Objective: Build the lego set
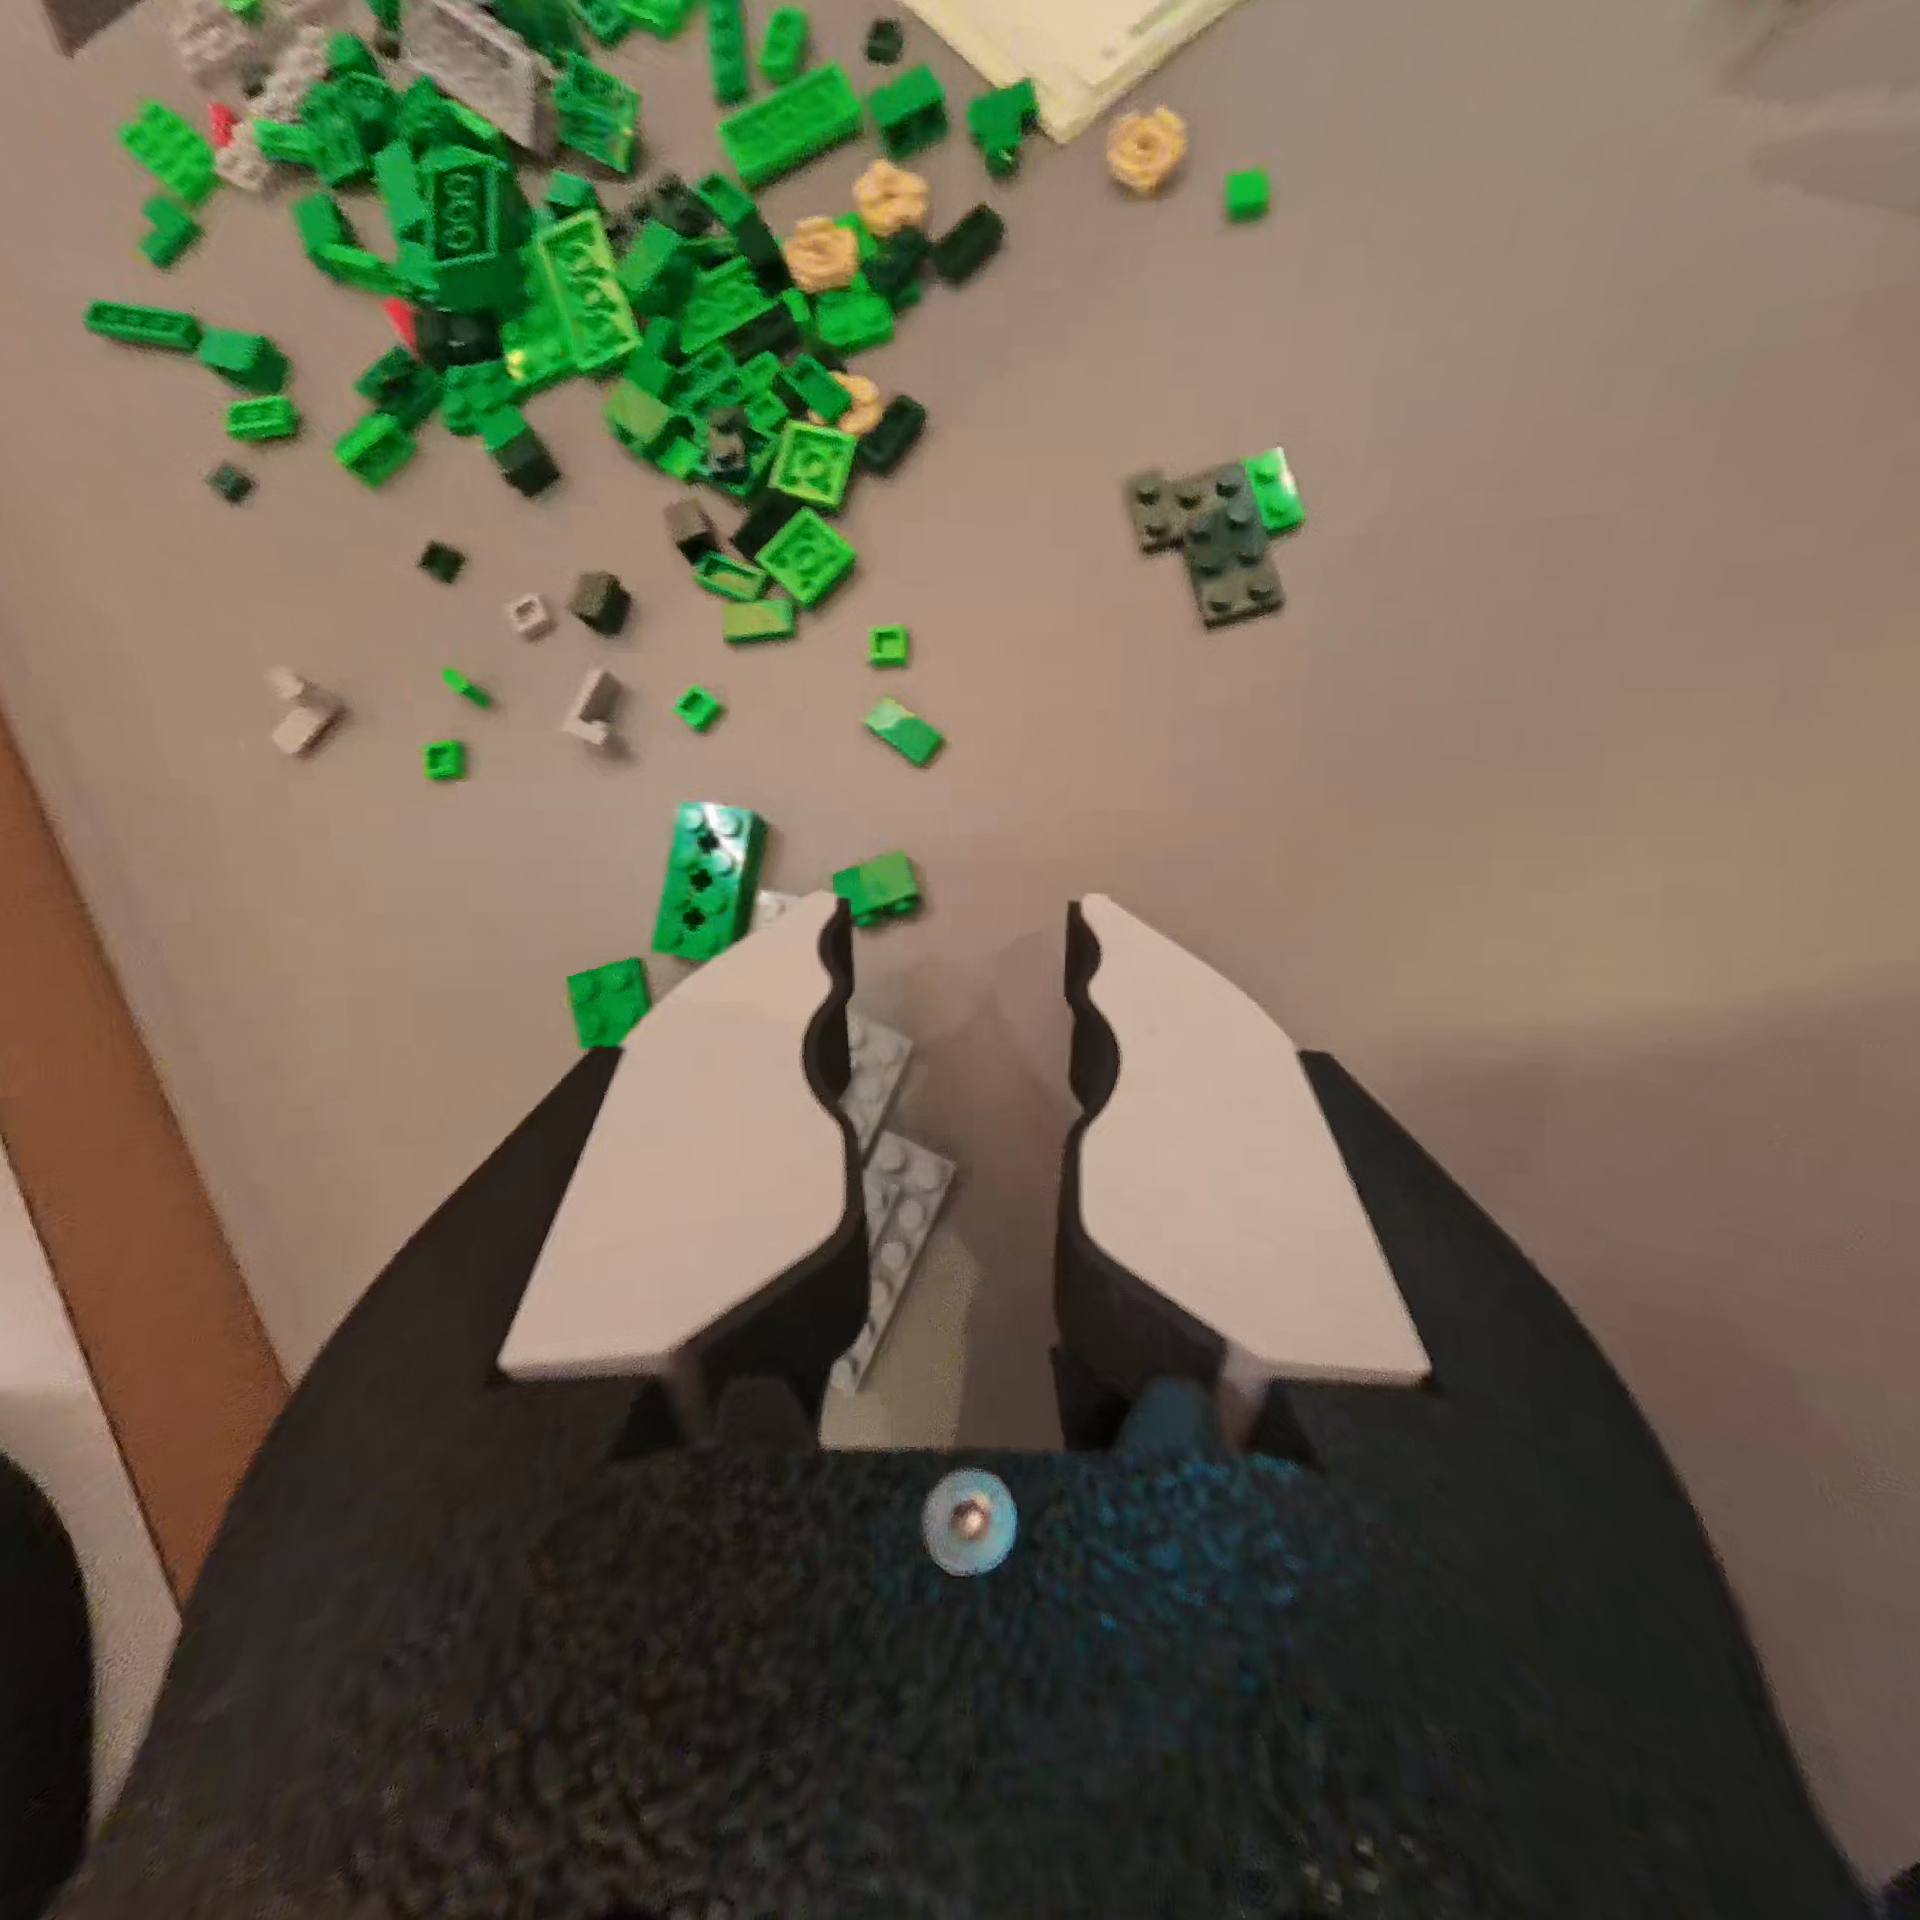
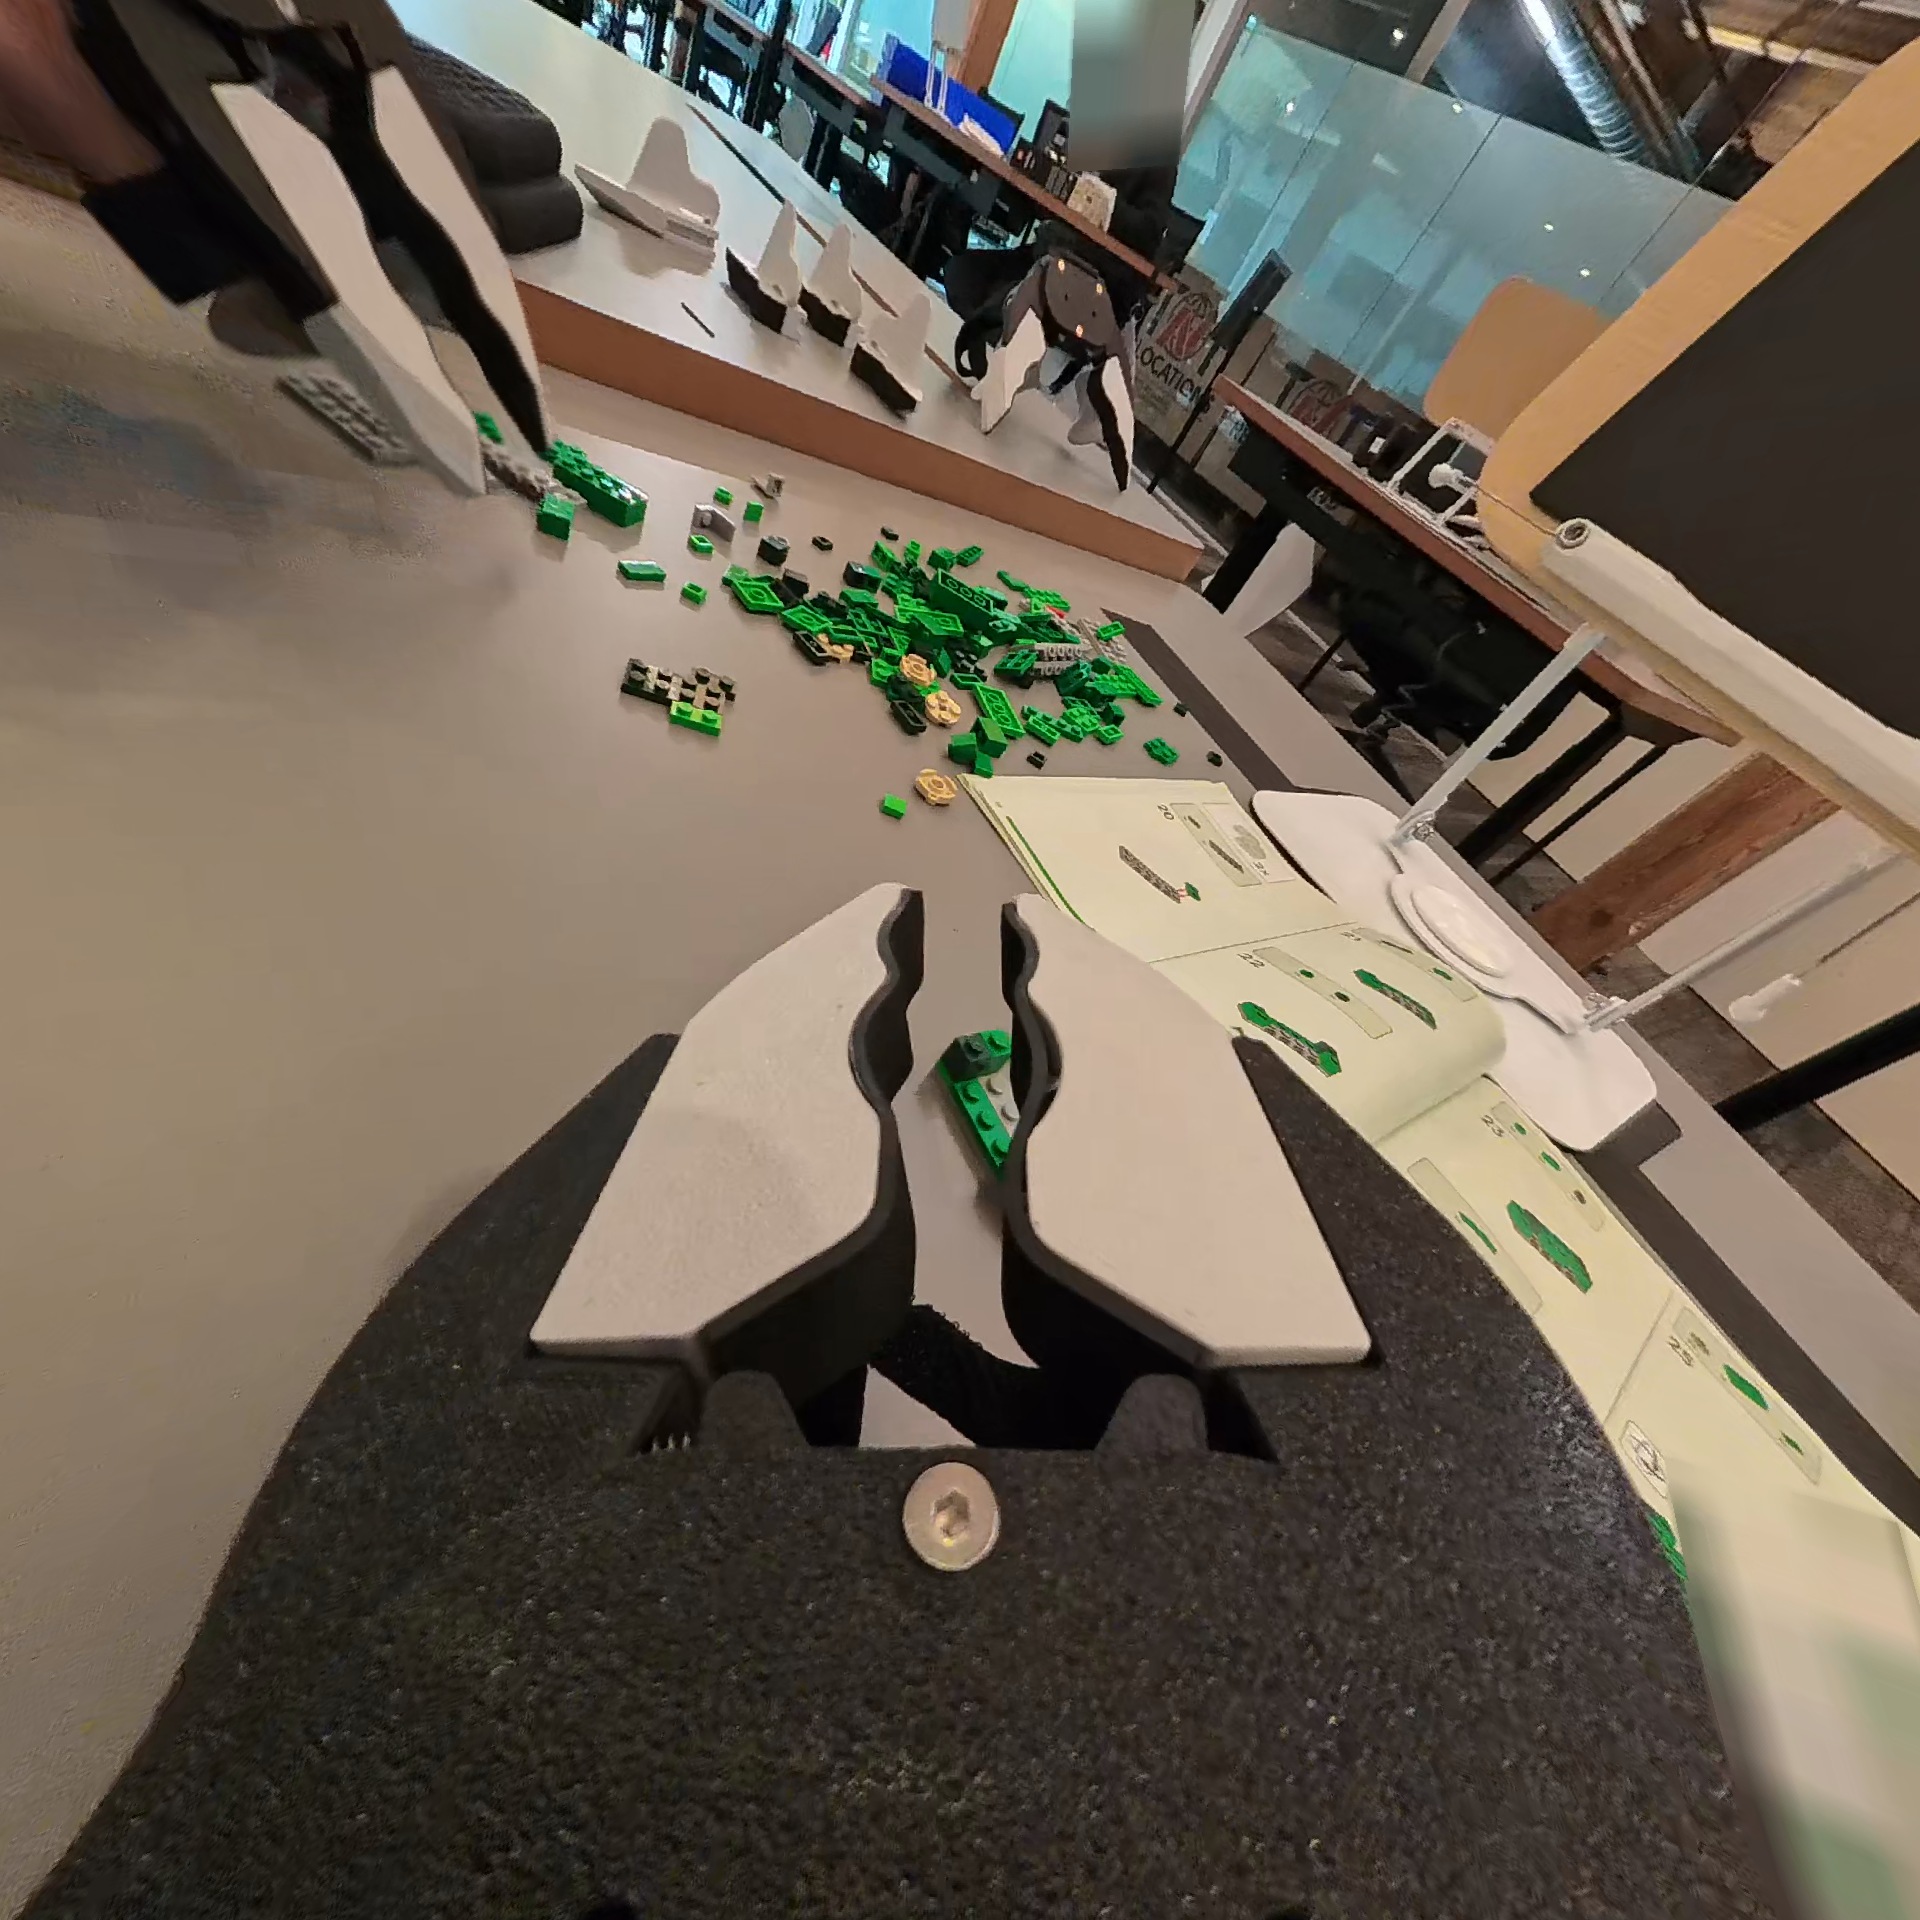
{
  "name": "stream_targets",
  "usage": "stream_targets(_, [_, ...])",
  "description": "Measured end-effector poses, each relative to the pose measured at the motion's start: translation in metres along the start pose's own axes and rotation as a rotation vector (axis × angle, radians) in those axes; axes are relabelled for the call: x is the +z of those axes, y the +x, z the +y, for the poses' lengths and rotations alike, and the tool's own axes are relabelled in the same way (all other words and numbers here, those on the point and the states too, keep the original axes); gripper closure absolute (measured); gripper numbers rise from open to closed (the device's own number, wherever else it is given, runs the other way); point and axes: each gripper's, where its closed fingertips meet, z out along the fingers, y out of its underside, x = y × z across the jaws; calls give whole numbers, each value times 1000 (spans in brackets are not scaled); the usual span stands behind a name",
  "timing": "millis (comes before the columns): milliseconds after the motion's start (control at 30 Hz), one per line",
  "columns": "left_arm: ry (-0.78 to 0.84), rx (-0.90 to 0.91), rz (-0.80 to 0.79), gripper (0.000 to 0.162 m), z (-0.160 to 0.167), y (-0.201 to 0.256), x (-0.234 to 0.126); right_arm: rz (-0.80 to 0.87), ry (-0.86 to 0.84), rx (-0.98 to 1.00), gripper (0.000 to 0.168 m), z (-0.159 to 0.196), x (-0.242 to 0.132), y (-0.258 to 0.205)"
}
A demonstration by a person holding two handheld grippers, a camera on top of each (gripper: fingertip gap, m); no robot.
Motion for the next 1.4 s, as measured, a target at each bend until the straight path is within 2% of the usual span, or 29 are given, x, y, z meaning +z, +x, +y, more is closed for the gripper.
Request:
stream_targets(167, [-127,-32,-40,130,11,-10,14,4,6,-5,156,-1,-1,1])
stream_targets(300, [-161,-10,-104,138,6,-13,19,7,1,-6,155,0,-2,3])
stream_targets(400, [-164,16,-94,146,1,-11,23,3,1,5,155,-1,-2,4])
stream_targets(467, [-82,68,-65,146,-14,-1,23,-6,13,15,155,-3,-3,4])
stream_targets(533, [98,154,-6,146,-45,23,18,-58,40,67,155,-9,-5,0])
stream_targets(633, [356,351,60,146,-91,69,3,-161,29,210,152,-13,-4,-8])
stream_targets(733, [491,584,93,146,-117,117,-1,-335,60,418,146,-25,-6,-23])
stream_targets(800, [522,709,102,146,-126,143,3,-477,89,619,141,-34,-9,-30])
stream_targets(867, [533,799,99,146,-131,162,8,-545,55,736,140,-31,-8,-34])
stream_targets(1000, [542,884,88,146,-138,182,16,-543,-53,762,149,-14,-5,-38])
stream_targets(1100, [523,916,69,146,-142,185,21,-604,-54,838,147,-17,-6,-42])
stream_targets(1200, [508,945,67,146,-144,189,24,-588,-54,859,144,-14,-5,-39])
stream_targets(1333, [519,934,93,146,-146,195,25,-597,-47,882,159,-14,-6,-37])
stream_targets(1400, [544,867,142,146,-149,198,23,-610,-34,883,160,-15,-8,-35])
